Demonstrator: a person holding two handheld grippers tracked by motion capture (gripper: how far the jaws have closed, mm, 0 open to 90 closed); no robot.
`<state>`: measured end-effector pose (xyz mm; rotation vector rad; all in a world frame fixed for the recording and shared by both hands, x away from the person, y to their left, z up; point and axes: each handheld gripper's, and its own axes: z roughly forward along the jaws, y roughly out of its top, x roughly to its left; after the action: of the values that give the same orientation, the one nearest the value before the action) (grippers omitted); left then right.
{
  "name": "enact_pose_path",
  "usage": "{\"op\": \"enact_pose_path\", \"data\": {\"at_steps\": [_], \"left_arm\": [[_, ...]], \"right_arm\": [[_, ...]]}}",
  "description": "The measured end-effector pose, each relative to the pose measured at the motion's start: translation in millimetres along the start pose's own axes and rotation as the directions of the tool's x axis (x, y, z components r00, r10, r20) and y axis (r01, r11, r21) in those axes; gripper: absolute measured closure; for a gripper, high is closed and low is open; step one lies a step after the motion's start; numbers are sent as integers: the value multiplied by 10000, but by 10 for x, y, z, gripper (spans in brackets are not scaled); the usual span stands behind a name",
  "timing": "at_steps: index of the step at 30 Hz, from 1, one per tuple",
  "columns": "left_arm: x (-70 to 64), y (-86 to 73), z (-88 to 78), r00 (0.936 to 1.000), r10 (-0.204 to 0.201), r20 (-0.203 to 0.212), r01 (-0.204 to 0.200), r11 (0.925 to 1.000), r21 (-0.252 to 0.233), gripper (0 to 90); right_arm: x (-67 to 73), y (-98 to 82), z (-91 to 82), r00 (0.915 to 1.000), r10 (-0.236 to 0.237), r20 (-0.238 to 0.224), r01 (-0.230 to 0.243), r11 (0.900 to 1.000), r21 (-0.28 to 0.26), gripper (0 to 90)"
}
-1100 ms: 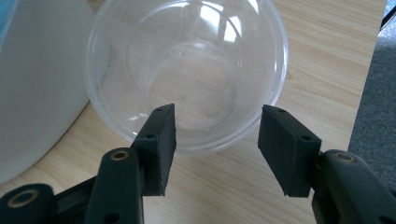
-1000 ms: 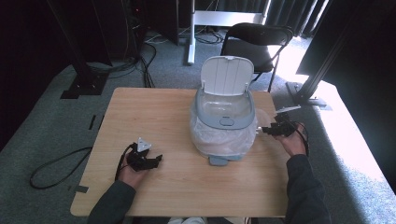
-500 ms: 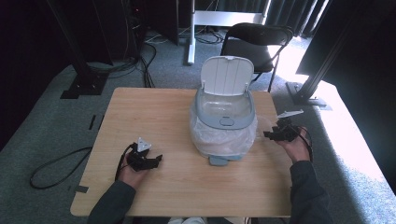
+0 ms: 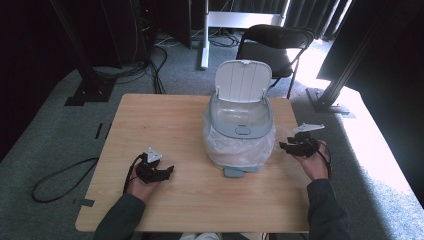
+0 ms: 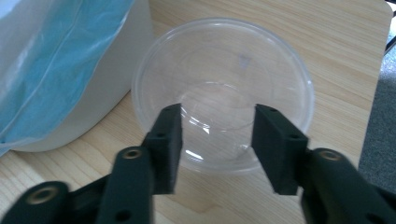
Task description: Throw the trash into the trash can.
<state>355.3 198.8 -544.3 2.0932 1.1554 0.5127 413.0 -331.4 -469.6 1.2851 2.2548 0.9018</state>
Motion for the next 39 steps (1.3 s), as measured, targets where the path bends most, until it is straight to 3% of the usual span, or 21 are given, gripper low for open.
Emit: {"op": "enact_pose_path", "data": {"at_steps": [5,12,23,26,29,32,34,37,39], "left_arm": [[0,0,0,10000,-4,2,4,10000,4,293],[-1,0,1,10000,-13,3,13,10000,-10,293],[-1,1,1,10000,3,13,-3,10000,3,293],[-2,1,2,10000,-1,13,1,10000,-3,293],[-2,2,2,10000,0,12,0,10000,-4,293],[-2,4,4,10000,5,18,-5,10000,-6,293],[-1,4,4,10000,6,18,-6,10000,-5,293],[-2,6,6,10000,-1,16,2,10000,-12,293],[-2,6,6,10000,-1,18,1,10000,-9,293]], "right_arm": [[52,-47,5,9997,-91,-212,94,9999,115,635],[104,-145,-47,9993,-150,-338,153,9998,86,639],[318,-442,-165,9973,-343,-648,349,9994,79,635],[316,-469,-309,9960,-260,-855,198,9972,-723,611],[293,-444,-366,9982,-353,-484,317,9967,-743,610],[205,-388,-310,9989,-371,-300,354,9979,-550,609],[165,-334,-309,9995,-212,-228,193,9965,-811,611],[109,-205,-279,10000,21,88,-8,9907,-1358,685],[69,-151,-198,9994,96,328,-54,9921,-1249,733]]}}
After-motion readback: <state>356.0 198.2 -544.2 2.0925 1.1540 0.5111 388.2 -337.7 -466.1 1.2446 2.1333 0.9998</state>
